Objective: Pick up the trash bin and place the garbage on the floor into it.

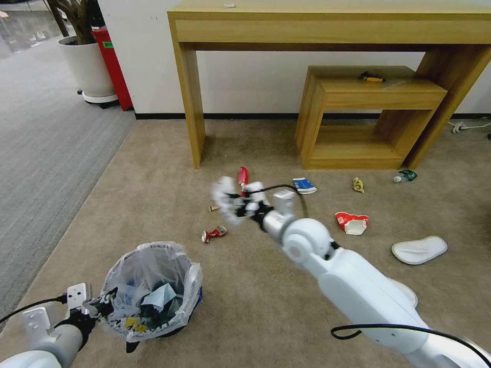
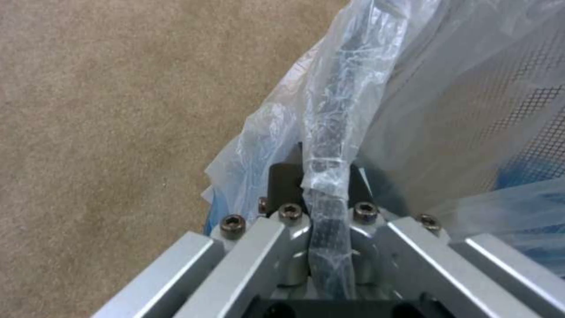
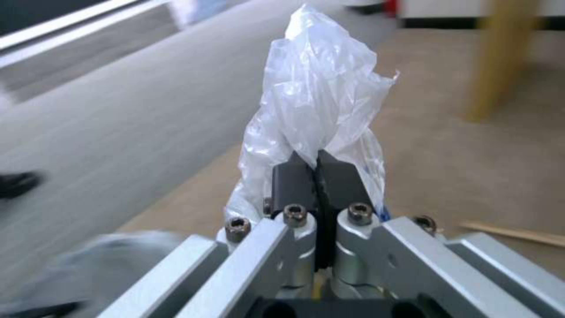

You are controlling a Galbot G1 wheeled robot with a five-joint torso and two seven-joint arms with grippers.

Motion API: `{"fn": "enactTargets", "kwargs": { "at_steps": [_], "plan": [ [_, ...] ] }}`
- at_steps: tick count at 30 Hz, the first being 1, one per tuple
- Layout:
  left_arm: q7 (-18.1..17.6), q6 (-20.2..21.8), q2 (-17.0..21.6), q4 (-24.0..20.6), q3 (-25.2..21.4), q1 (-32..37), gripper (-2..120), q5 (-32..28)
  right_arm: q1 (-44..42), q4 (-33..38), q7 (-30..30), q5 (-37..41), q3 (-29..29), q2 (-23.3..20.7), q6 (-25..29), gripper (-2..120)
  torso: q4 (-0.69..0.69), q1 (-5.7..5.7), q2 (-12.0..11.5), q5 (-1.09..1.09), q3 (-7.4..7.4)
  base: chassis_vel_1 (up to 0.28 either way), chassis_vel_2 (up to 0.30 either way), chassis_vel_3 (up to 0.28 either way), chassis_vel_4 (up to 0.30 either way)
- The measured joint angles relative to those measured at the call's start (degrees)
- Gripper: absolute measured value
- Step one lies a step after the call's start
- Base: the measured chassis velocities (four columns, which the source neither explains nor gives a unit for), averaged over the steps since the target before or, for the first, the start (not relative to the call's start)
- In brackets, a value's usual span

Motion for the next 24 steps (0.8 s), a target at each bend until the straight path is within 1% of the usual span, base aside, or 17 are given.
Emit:
{"fn": "enactTargets", "kwargs": {
  "at_steps": [1,3,4,7,8,11,12,14,20,23,24],
  "plan": [
    [0.0,0.0,0.0,0.0,0.0,0.0,0,0.0,0.0,0.0,0.0,0.0,0.0,0.0,0.0,0,0.0,0.0,0.0,0.0,0.0,0.0,0.0,0.0,0.0],
    [-0.1,0.0,-0.1,0.0,0.3,-0.2,0,0.4,1.9,1.3,0.3,1.1,-4.9,2.0,-0.3,0,0.0,0.0,0.0,0.0,0.0,0.0,0.0,0.0,0.0],
    [-0.1,0.0,-0.1,0.0,0.3,-0.2,0,0.4,1.9,1.3,0.3,1.1,-4.9,2.0,-0.3,0,0.0,0.0,0.0,0.0,0.0,0.0,0.0,0.0,0.0],
    [-0.2,0.0,-0.3,0.0,0.4,-0.4,0,0.5,3.3,1.9,1.5,2.7,-11.0,4.5,-0.5,0,0.01,0.0,0.0,0.0,0.0,0.0,0.0,0.0,0.0],
    [-0.2,0.0,-0.3,0.0,0.4,-0.4,0,0.5,3.3,1.9,1.5,2.7,-11.0,4.5,-0.5,0,0.01,0.0,0.0,0.0,0.0,0.0,0.0,0.0,0.0],
    [-0.2,0.0,-0.3,-0.1,0.4,-0.5,0,0.5,3.5,2.1,2.9,4.8,-15.3,5.4,-0.9,0,0.0,0.0,0.0,0.01,0.0,0.0,0.0,0.0,0.0],
    [-0.2,0.0,-0.3,-0.1,0.4,-0.5,0,0.5,3.5,2.1,2.9,4.8,-15.3,5.4,-0.9,0,0.0,0.0,0.0,0.01,0.0,0.0,0.0,0.0,0.0],
    [-0.3,0.0,-0.3,-0.3,0.5,-0.5,0,0.5,3.1,1.7,3.7,5.3,-18.1,5.6,-0.9,0,0.01,0.0,0.0,0.01,0.0,0.0,0.0,0.0,0.0],
    [-0.3,0.0,-0.5,-0.7,0.5,-0.5,0,0.5,1.7,1.2,5.0,5.3,-19.5,5.6,-1.8,0,0.0,0.0,0.0,0.01,0.0,0.0,0.0,0.0,0.0],
    [-0.4,0.0,-0.6,-1.1,0.7,-0.5,0,0.5,1.0,1.0,5.6,5.1,-19.5,5.5,-2.1,14,0.0,0.0,0.0,0.01,0.0,0.0,0.0,0.0,0.0],
    [-0.4,0.0,-0.6,-1.1,0.7,-0.5,0,0.5,1.0,1.0,5.6,5.1,-19.5,5.5,-2.1,14,0.0,0.0,0.0,0.01,0.0,0.0,0.0,0.0,0.0]
  ]
}}
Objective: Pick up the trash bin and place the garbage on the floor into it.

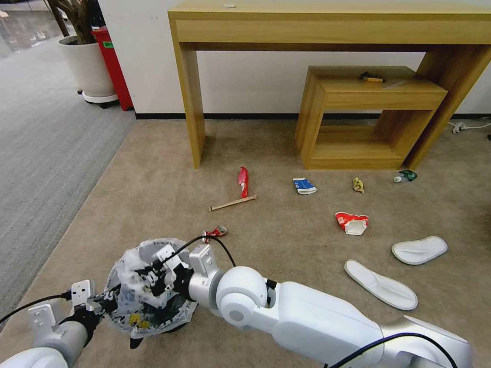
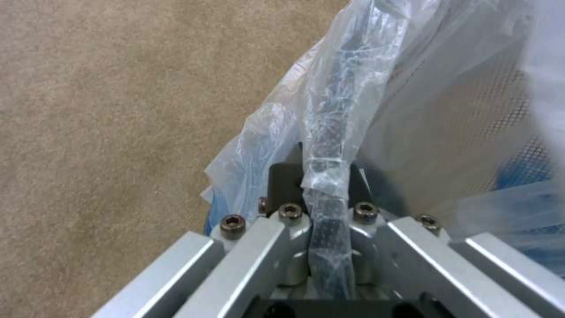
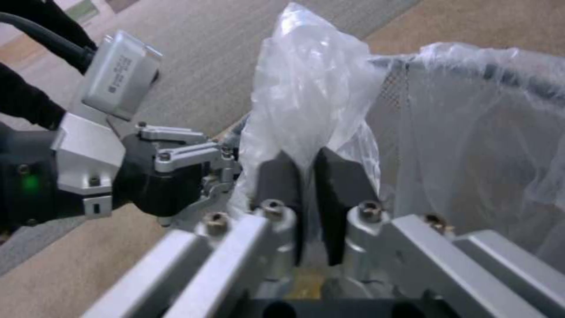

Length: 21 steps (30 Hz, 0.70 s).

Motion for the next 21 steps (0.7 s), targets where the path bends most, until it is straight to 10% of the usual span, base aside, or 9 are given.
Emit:
{"fn": "enactTargets", "kwargs": {
  "at_steps": [21],
  "plan": [
    [0.1,0.0,-0.2,0.5,-0.5,0.1,0,0.1,-1.6,1.0,0.1,-3.5,5.6,-0.4,1.5,90,0.01,0.0,0.0,0.0,0.0,0.0,0.0,0.0,0.0]
  ]
}}
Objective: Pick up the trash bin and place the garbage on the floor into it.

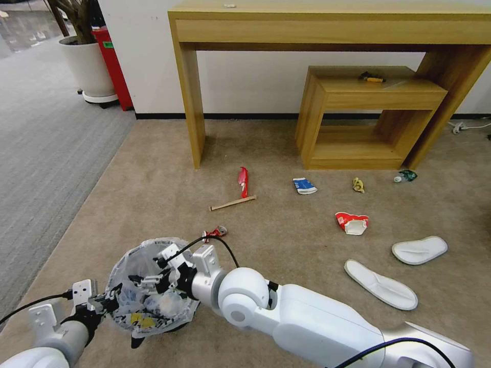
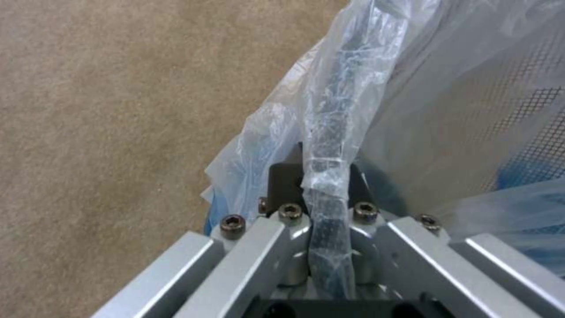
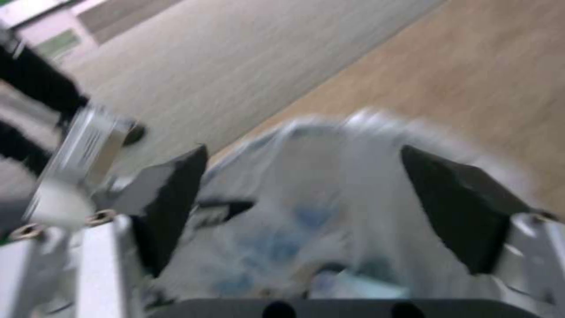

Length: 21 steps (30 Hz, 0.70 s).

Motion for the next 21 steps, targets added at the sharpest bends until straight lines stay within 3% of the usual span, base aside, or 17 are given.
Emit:
{"fn": "enactTargets", "kwargs": {
  "at_steps": [2,12,15,21],
  "plan": [
    [0.2,0.0,0.0,0.1,-0.4,0.2,0,-0.1,-0.7,0.3,-0.2,-1.3,3.4,-0.7,0.1,98,0.01,0.0,0.0,0.0,0.0,0.0,0.0,0.0,0.0],
    [1.1,0.0,-0.1,0.5,-1.8,1.0,0,-0.4,-8.4,0.2,-2.2,-7.9,18.1,-7.6,0.6,100,-0.01,0.0,0.0,0.01,0.0,0.0,0.0,0.0,0.0],
    [1.4,0.0,-0.4,0.8,-2.1,1.3,0,-0.4,-17.0,0.0,-5.1,-14.3,25.2,-11.4,1.8,100,-0.03,0.0,0.0,0.03,0.0,0.0,0.0,0.0,0.0],
    [2.0,0.0,-0.6,1.5,-2.4,1.7,0,-0.4,-25.0,0.0,-8.7,-20.3,33.0,-14.4,3.9,100,-0.01,0.0,0.0,0.02,0.0,0.0,0.0,0.0,0.0]
  ]
}}
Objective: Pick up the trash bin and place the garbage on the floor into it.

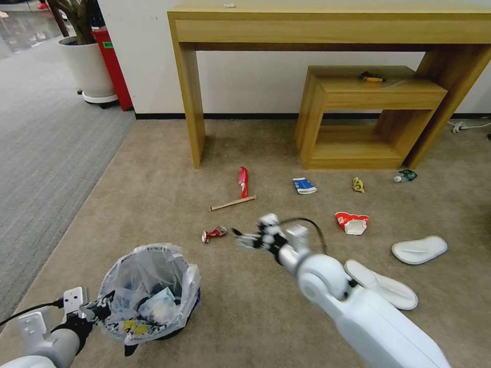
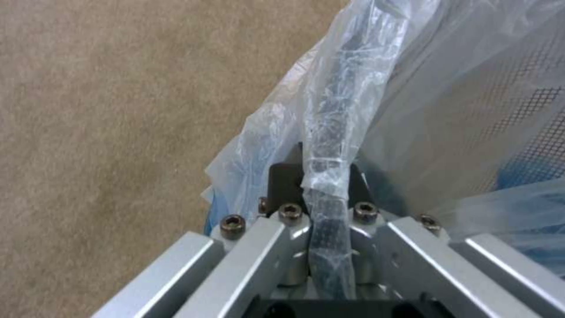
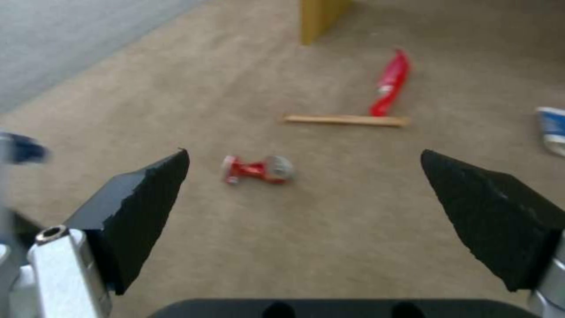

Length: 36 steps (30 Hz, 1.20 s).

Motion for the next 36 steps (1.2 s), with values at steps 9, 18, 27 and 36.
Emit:
{"fn": "enactTargets", "kwargs": {
  "at_steps": [9,18,27,36],
  "plan": [
    [1.9,0.0,-0.3,1.5,-0.5,1.8,0,1.7,-8.8,0.4,-4.0,-3.5,11.1,-0.4,1.5,100,0.01,0.0,0.0,-0.02,0.0,-0.001,-0.004,0.002,0.006],
    [2.5,0.0,-0.2,3.0,-3.7,2.3,0,0.2,-14.2,0.4,-5.3,-5.1,16.5,-0.6,3.5,100,0.0,-0.01,0.0,-0.02,-0.01,-0.027,-0.125,0.03,0.124],
    [2.9,0.0,0.1,3.4,-5.7,2.6,0,-1.1,-16.1,-0.8,-5.9,-6.4,18.7,-0.5,4.8,100,0.0,0.0,0.0,-0.01,0.0,-0.053,-0.139,0.064,0.143],
    [2.9,0.0,-0.6,2.2,-4.9,3.0,0,-0.9,-16.2,-1.7,-5.9,-6.7,19.1,-0.1,5.2,100,0.01,0.0,0.0,-0.04,0.0,-0.051,-0.121,0.065,0.116]
  ]
}}
